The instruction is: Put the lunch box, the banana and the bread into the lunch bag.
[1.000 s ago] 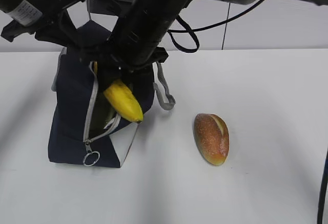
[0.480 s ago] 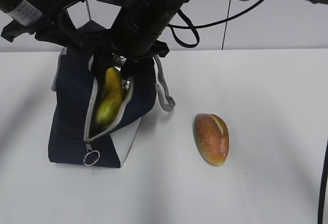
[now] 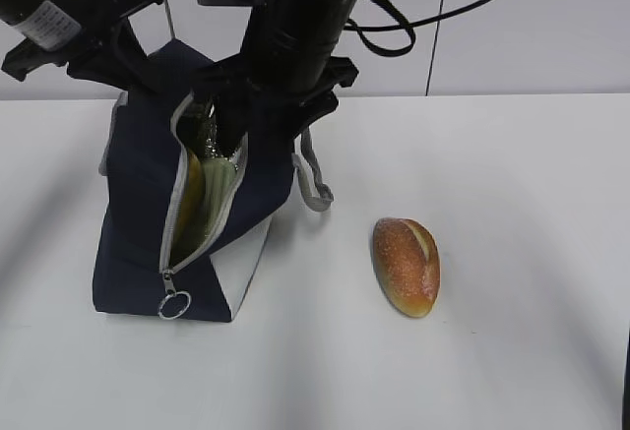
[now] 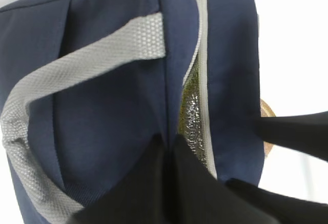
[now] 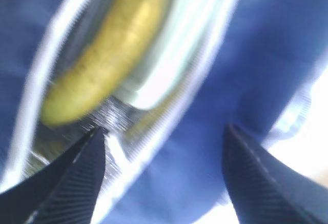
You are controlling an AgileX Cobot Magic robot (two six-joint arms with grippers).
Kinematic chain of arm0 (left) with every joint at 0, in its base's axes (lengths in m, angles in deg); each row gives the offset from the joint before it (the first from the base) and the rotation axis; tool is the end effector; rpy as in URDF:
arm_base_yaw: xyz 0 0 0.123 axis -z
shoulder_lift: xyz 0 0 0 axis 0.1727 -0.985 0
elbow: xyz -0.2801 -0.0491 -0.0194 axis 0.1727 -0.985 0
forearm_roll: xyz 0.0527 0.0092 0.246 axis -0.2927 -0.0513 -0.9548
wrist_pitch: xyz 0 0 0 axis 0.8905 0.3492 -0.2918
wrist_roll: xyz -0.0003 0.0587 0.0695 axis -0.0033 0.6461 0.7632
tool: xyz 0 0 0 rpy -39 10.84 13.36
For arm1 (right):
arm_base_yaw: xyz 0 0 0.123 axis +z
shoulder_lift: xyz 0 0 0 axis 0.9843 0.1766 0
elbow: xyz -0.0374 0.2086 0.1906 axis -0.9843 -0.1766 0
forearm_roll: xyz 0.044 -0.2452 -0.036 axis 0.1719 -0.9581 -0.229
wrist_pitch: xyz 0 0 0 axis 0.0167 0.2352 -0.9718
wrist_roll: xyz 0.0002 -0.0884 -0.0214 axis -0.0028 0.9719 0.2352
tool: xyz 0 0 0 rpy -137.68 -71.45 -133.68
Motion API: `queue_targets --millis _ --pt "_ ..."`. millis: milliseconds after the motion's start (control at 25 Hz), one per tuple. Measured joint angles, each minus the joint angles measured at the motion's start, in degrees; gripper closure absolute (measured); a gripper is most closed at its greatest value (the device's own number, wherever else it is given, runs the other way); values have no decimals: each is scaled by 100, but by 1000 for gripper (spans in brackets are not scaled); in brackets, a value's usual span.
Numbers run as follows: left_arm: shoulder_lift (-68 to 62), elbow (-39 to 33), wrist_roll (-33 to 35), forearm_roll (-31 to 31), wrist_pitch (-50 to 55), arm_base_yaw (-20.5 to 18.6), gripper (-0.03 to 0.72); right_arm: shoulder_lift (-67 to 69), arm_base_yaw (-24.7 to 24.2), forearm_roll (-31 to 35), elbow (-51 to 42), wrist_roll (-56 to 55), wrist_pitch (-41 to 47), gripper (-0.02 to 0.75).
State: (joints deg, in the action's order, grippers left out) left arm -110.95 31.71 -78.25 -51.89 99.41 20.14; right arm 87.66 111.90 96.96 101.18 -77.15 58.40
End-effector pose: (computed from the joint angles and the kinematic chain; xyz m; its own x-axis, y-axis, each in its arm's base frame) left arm 0.3617 -0.1013 0.3146 -0.9269 -0.0435 -0.3727 0.1360 0.8867 -0.4418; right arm 0.3874 0.2606 0.2829 -0.8099 -0.4516 -0.3743 -0.5390 0.8247 0.1713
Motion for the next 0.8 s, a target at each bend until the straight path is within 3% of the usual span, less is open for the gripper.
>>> queue_targets --millis 480,640,800 --pt "0 0 0 0 5 0 691 -653 -21 -924 240 26 296 214" --pt "0 0 0 0 9 0 691 -1155 -43 -1450 -396 -77 299 214" --pt "0 0 0 0 16 0 691 -1635 -244 -1507 -1430 -209 299 214"
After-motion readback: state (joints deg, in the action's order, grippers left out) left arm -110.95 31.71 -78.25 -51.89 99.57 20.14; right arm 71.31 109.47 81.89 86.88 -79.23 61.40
